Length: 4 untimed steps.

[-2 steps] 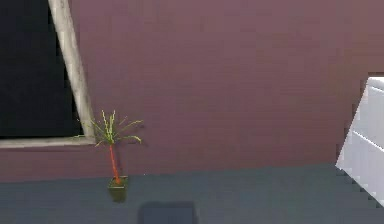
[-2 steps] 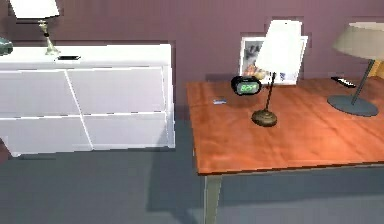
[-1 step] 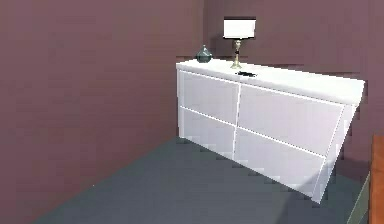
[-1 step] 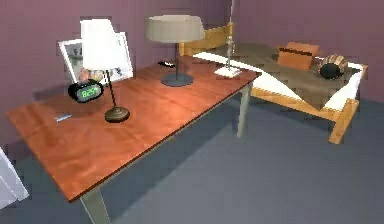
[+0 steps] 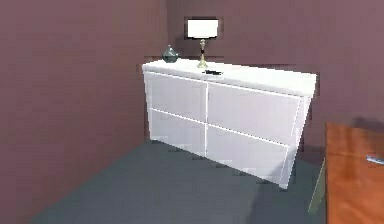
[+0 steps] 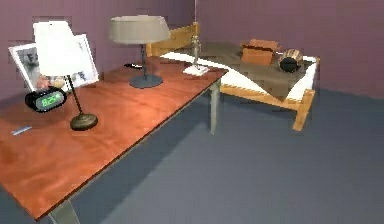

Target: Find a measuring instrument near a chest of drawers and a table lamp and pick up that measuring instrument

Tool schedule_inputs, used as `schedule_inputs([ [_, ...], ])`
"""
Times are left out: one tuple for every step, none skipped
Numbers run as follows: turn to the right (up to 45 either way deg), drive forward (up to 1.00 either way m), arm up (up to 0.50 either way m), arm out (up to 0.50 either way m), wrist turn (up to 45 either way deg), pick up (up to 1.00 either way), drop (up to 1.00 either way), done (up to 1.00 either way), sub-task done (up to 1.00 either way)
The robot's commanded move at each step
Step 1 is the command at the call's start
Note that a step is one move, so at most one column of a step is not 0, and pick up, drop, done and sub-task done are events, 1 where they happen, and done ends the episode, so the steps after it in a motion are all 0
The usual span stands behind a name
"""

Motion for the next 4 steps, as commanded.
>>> schedule_inputs([
  [0.0,0.85,0.0,0.0,0.0,0.0,0.0,0.0,0.0],
  [6.0,0.0,0.0,0.0,0.0,0.0,0.0,0.0,0.0],
  [0.0,0.25,0.0,0.0,0.0,0.0,0.0,0.0,0.0],
  [45.0,0.0,0.0,0.0,0.0,0.0,0.0,0.0,0.0],
])
